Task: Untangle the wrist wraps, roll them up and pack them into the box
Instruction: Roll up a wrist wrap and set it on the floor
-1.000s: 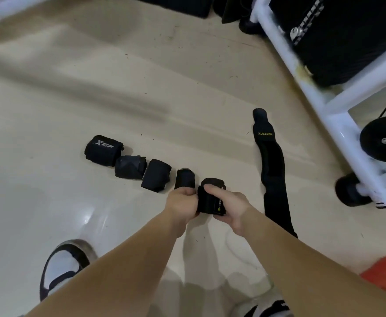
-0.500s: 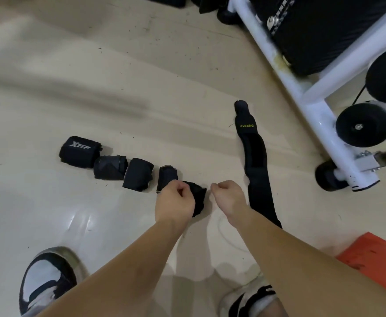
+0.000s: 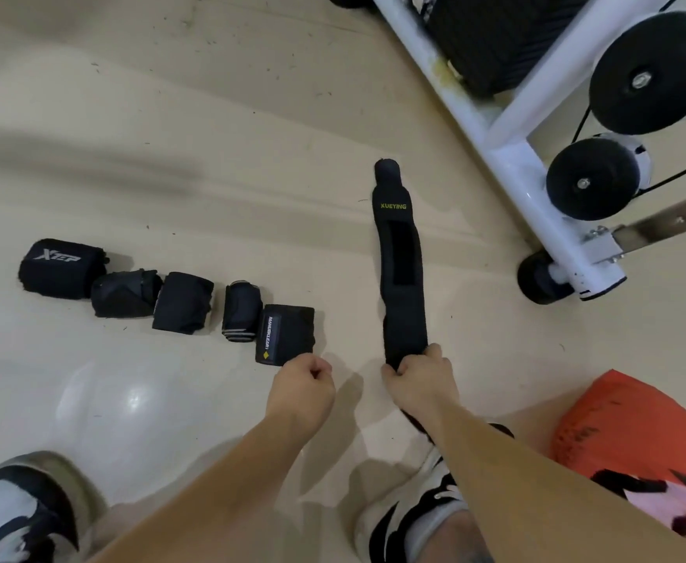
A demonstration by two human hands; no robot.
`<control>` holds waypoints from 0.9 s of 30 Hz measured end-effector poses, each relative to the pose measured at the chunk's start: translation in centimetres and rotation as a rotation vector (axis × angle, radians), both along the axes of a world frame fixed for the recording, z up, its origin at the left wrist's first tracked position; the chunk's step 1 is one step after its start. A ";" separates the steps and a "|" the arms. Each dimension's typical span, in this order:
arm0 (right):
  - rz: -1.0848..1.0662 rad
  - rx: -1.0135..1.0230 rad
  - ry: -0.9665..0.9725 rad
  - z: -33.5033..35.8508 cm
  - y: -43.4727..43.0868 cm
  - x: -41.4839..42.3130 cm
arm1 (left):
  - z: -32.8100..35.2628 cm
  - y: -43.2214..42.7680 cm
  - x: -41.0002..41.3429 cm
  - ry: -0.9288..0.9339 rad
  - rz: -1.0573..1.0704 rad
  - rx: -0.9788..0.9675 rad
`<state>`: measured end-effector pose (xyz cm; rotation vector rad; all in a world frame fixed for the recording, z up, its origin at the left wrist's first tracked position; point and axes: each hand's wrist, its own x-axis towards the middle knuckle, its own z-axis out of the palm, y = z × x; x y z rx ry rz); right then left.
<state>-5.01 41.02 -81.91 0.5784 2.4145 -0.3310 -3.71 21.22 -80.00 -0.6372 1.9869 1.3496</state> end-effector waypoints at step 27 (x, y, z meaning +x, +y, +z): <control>-1.017 -0.760 0.003 2.4 -3.5 -0.4 | 3.1 0.4 -1.5 -0.097 -0.068 0.182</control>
